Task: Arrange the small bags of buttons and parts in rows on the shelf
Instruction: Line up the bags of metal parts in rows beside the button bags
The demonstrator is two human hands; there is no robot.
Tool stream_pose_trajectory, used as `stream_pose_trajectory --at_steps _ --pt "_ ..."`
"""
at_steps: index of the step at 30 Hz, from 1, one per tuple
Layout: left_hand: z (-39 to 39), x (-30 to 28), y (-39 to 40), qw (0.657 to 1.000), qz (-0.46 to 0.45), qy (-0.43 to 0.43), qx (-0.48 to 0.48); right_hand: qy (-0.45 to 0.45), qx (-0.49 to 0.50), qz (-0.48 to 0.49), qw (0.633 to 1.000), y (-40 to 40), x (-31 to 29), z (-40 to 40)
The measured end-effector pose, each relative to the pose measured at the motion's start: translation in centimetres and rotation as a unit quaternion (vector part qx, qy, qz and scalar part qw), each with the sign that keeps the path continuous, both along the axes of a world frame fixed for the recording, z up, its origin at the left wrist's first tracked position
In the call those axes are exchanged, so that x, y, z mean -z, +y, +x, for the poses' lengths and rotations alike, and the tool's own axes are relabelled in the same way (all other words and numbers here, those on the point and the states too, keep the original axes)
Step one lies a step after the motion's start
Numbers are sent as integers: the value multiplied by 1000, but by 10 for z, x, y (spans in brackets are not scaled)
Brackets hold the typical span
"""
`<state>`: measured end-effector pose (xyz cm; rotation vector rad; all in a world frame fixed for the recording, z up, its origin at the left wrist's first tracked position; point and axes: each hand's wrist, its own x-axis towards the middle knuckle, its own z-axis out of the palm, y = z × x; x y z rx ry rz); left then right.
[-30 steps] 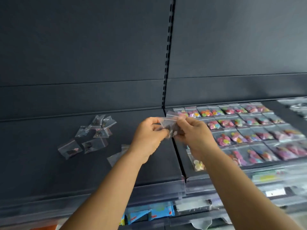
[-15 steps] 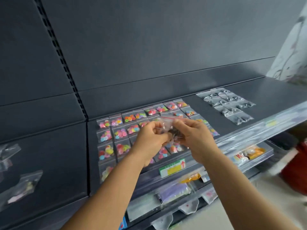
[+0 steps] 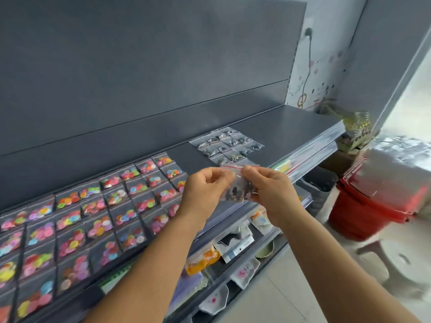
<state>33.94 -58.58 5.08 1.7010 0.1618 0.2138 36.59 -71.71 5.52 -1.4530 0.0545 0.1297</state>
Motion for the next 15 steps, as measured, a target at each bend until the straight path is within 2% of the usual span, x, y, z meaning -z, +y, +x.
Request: stream_pose_trajectory --at_steps 5,9,15 --pt "38 -1 -33 1000 -16 1 27 -1 -18 -8 1000 -35 4 20" --pt "76 0 -54 998 -41 -9 45 -10 -28 -66 997 -62 4 42" --pt "147 3 -74 997 -48 -51 16 -20 49 -120 991 -100 5 107"
